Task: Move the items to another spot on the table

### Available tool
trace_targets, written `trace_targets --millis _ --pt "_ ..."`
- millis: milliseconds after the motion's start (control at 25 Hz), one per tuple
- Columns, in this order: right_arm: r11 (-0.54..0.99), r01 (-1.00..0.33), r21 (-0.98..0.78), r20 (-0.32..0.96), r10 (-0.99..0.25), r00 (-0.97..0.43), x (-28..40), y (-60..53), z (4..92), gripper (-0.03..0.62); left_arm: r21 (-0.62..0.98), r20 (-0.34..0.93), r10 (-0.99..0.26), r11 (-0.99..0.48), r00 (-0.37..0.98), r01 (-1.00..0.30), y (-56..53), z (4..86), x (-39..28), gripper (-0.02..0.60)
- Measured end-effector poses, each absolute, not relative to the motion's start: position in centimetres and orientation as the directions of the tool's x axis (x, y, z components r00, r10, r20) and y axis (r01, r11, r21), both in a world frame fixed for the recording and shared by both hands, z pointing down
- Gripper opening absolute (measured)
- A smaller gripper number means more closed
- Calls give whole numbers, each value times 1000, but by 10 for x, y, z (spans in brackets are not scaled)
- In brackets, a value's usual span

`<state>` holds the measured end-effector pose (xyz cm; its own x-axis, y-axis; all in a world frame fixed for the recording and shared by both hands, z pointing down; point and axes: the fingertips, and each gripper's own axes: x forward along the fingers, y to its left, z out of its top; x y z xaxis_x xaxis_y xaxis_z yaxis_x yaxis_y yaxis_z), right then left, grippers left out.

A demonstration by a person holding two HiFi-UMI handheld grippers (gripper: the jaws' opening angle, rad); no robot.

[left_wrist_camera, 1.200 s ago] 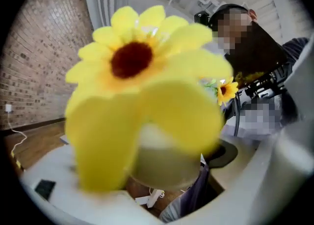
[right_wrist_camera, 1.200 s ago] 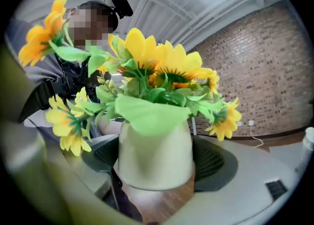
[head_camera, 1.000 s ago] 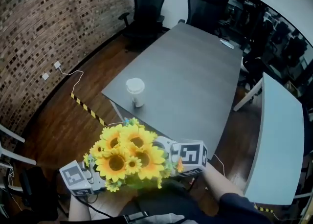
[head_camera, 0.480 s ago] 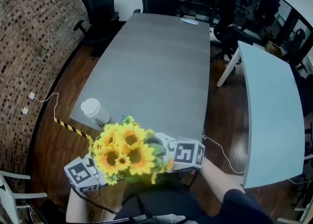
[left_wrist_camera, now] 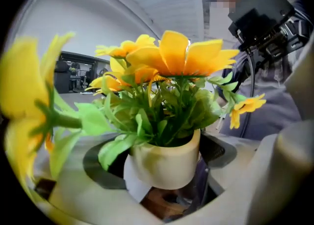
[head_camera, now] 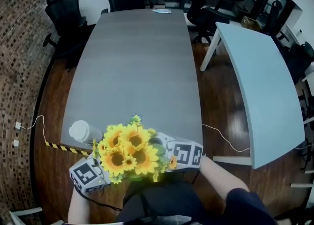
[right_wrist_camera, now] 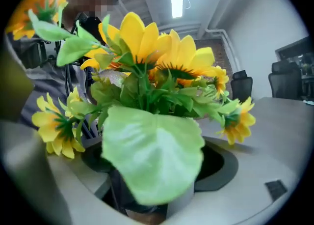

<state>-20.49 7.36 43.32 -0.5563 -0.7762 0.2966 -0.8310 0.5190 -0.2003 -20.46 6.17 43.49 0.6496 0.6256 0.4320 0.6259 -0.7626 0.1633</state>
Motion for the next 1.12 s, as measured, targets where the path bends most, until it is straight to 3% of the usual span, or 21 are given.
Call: trace_targets --millis 240,640,1120 --pt "405 -881 -246 326 -821 -469 -193 39 466 472 240 422 707 -690 567 683 34 456 -191 472" --pt "367 -898 -241 401 -805 -437 -183 22 511 471 252 460 702 -690 544 678 18 503 -182 474" --pt "335 -937 -96 501 -798 -336 -164 9 590 474 95 562 551 -784 617 613 -4 579 -169 460"
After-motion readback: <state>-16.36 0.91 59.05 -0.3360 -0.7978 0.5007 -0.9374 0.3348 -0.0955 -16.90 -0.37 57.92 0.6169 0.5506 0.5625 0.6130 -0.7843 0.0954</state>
